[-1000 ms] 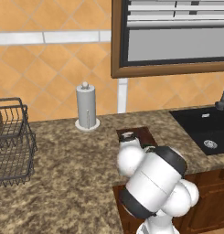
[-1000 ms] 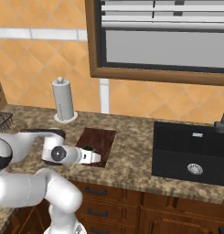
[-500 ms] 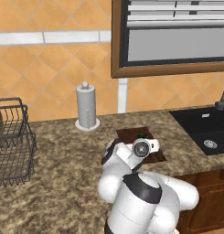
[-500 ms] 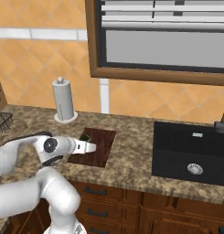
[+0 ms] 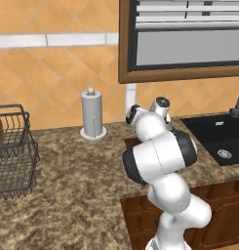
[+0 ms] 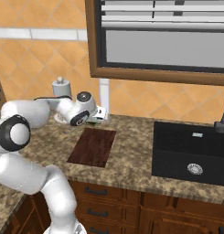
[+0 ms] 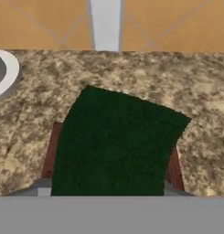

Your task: Pick up the sponge from the counter and clean the cutting board by briefly scrubbing or pressing down on the cutting board. Once finished, release the sponge.

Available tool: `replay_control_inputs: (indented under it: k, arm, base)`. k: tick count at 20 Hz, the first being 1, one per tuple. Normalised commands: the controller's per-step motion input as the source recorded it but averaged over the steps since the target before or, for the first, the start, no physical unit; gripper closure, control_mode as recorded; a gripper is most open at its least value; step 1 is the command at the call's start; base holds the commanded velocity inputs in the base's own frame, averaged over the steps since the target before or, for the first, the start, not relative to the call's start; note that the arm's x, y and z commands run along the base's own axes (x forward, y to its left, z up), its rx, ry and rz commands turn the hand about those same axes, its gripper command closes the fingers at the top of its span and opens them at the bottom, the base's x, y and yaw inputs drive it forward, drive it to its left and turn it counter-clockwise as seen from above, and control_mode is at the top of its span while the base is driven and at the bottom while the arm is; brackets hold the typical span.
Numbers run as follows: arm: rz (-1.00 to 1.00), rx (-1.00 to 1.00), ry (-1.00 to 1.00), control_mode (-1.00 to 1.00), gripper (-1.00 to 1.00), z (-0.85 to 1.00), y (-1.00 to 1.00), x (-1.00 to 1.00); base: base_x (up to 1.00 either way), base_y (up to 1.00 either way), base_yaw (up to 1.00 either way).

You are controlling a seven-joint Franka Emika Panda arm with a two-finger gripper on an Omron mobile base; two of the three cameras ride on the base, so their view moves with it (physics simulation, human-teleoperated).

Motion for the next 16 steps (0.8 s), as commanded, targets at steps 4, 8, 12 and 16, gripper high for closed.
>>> replay_control_inputs:
  k: [4, 8, 12, 16]
  arm:
    - [0.29, 0.01, 0.35, -1.00, 1.00, -0.49, 0.19, 0.73]
    - [0.18, -0.11, 0.29, -1.00, 1.00, -0.78, 0.62, 0.08]
    - [0.01, -0.08, 0.05, -1.00, 1.00, -0.68, 0.54, 0.00]
    - [0.00, 0.00, 0.00, -1.00, 1.00, -0.66, 0.23, 0.01]
  base:
    - [0.00, 0.00, 0.00]
    - [0.00, 0.00, 0.00]
    - [0.00, 0.00, 0.00]
    - [0.00, 0.00, 0.00]
